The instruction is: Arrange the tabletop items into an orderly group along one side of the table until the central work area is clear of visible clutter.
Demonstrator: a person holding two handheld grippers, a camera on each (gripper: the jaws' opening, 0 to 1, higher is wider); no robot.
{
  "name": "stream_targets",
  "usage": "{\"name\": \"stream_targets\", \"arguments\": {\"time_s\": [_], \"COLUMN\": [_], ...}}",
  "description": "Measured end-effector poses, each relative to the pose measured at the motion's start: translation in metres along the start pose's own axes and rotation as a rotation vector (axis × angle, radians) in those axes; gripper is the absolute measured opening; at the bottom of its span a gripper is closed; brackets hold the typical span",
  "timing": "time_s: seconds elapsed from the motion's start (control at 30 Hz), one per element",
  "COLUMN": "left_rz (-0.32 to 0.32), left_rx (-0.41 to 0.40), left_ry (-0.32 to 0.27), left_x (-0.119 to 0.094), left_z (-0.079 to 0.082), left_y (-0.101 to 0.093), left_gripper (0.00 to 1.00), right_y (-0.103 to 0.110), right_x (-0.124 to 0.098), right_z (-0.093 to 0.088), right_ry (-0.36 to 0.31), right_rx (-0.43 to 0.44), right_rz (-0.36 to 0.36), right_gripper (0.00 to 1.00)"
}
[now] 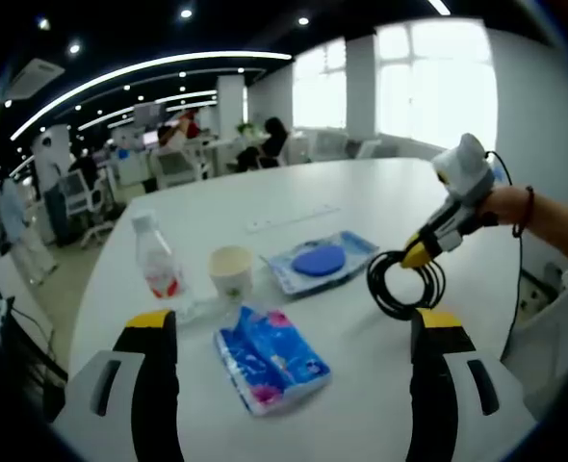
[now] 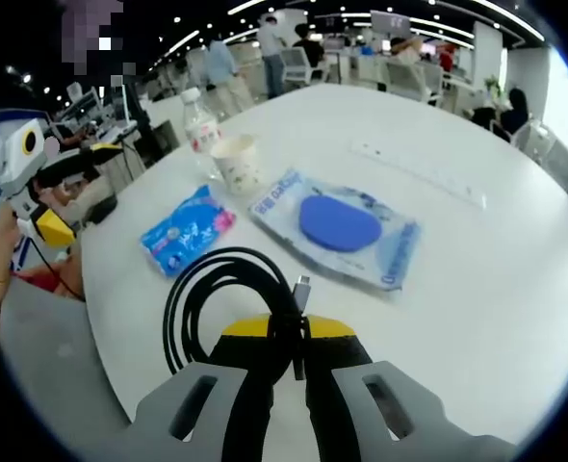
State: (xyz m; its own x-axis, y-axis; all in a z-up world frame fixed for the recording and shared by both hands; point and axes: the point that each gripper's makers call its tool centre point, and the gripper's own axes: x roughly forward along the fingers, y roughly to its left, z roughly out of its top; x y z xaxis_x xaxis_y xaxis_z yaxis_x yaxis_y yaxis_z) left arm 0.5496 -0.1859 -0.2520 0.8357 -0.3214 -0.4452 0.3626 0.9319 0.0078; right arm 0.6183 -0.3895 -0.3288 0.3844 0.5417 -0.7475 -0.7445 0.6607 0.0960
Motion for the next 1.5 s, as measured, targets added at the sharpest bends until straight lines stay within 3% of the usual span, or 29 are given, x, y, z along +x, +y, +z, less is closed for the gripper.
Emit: {"name": "stream_targets", "arguments": {"time_s": [0.37,0.8,1.3,1.5], "left_rz": [0.004,0.002,-0.002,0.007], "left_rx": [-0.003,0.009,0.021,0.01], "left_ry": [0.01,0.033,0.051,0.05], "left_x": [0.0,0.002,0.004,0.003], "left_z": [-0.002,-0.007,-0.011,-0.012], "left_y": [0.002,0.0,-0.004,0.0], "left_gripper": [0.97,0.97,0.96,0.96], "right_y": [-0.038,-0.063,-0.074,-0.077], "right_x": [-0.007,0.003,0.021,0.025], "right_z": [-0.023,-0.047,-0.051,-0.051], "right_ry": [0.041,0.075,0.096,0.115], "right_rx": [0.073,0.155,0.127,0.077], "right_rz": [-0.1,-0.118,-0.135,-0.154], "right_gripper": [0.1,0.1,0.11,0.11]}}
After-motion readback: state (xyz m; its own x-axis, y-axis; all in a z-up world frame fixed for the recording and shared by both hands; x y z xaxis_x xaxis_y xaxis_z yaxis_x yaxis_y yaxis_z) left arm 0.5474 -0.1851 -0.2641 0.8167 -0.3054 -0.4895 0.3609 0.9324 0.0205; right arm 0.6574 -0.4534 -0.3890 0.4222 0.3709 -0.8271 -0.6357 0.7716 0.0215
